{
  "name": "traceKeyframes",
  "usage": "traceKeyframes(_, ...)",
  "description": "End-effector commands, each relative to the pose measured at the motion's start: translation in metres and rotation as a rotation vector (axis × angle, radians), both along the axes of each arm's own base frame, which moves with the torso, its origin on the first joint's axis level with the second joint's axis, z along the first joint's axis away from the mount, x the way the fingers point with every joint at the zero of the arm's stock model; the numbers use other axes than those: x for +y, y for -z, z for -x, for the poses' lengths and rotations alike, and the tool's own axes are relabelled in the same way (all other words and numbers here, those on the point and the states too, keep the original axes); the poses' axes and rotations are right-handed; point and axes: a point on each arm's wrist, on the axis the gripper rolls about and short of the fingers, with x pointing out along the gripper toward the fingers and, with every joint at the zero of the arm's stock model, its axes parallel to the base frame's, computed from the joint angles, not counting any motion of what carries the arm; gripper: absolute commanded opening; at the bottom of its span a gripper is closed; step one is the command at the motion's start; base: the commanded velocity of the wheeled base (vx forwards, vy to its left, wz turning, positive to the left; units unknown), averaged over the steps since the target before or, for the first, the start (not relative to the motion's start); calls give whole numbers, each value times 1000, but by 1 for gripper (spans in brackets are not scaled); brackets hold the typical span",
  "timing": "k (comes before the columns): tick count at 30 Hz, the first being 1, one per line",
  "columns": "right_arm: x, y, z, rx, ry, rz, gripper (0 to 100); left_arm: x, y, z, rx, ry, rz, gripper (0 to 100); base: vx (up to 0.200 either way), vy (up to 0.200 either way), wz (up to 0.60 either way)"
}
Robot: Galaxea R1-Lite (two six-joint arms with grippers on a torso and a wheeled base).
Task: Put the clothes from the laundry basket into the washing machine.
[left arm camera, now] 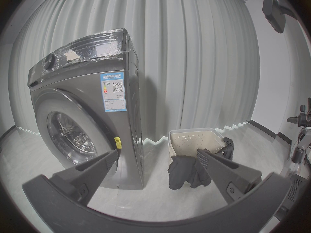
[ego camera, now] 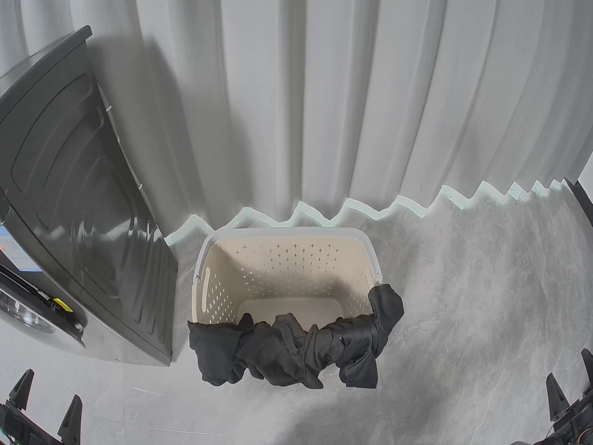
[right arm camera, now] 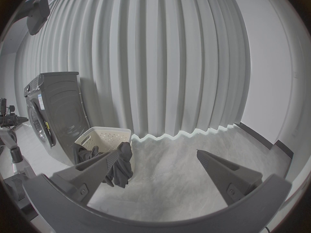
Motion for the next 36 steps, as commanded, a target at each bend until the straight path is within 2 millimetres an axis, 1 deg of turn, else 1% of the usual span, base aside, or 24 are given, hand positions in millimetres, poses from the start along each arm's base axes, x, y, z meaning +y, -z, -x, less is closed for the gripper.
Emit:
traceKeyframes(1,0,5,0,1,0,0,100,0,5,0,0,0,1,100,-200,0,0)
traceKeyframes(19,0,5,0,3,0,0,100,0,5,0,1,-6,-5,100,-200,0,0)
traceKeyframes(28,0,5,0,3,0,0,100,0,5,0,2,3,1,100,0,0,0)
traceKeyframes(36,0,5,0,3,0,0,100,0,5,0,0,6,1,100,0,200,0)
